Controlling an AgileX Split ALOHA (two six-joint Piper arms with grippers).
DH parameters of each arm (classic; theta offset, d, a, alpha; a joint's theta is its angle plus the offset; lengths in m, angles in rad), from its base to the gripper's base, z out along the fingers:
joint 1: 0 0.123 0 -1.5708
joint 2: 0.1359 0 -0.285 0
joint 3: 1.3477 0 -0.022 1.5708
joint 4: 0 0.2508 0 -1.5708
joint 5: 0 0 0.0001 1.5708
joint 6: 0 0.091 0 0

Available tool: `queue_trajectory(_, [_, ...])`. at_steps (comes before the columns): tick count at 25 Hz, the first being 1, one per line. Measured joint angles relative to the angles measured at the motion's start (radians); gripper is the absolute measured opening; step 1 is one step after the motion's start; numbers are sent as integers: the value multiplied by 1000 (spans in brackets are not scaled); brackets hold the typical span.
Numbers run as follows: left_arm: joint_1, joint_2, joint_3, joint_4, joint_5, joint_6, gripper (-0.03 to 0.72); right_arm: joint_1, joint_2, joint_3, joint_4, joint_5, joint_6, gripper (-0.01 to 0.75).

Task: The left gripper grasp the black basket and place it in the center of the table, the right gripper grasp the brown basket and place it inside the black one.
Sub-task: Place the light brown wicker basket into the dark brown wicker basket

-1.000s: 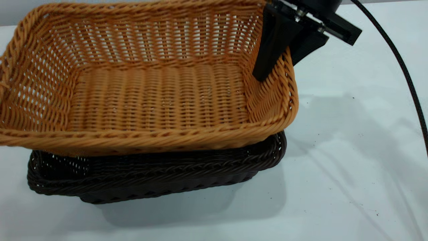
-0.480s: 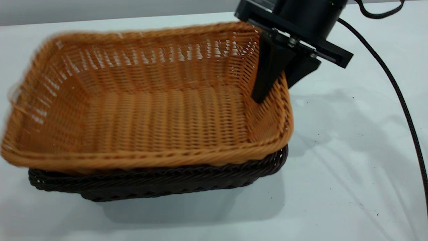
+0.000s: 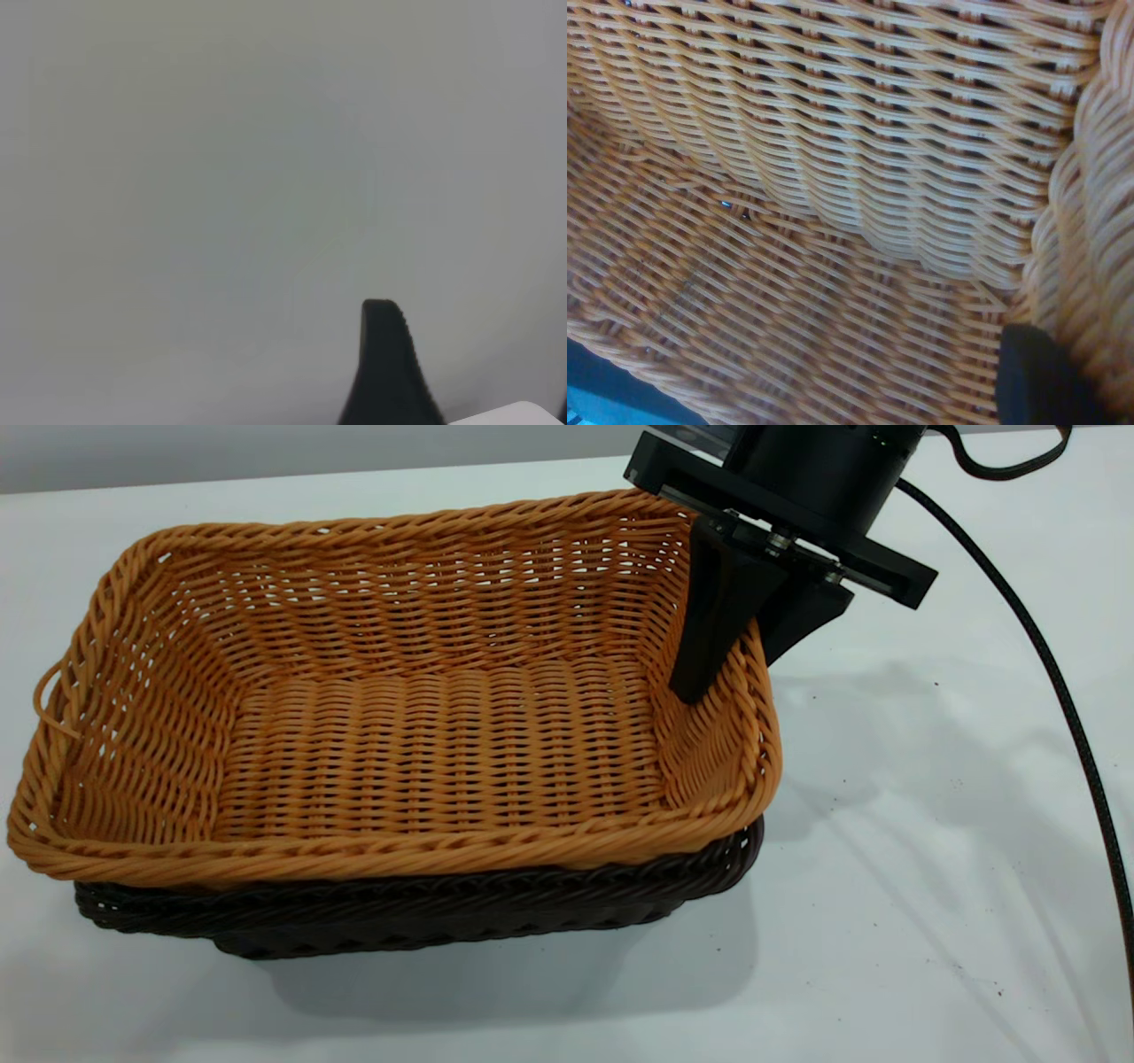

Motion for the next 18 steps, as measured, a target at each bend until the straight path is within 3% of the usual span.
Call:
queue_trajectory(5, [0, 0, 0, 0, 1, 0, 407, 0, 0, 1, 0, -3, -3, 100])
queue_trajectory(8, [0, 0, 0, 0, 1, 0, 407, 0, 0, 1, 3, -7, -7, 138])
queue_trajectory(14, [0, 0, 0, 0, 1, 0, 407, 0, -2, 1, 54, -6, -48, 372])
queue_trajectory(18, [0, 0, 0, 0, 1, 0, 407, 0, -19, 1, 80, 12, -61, 468])
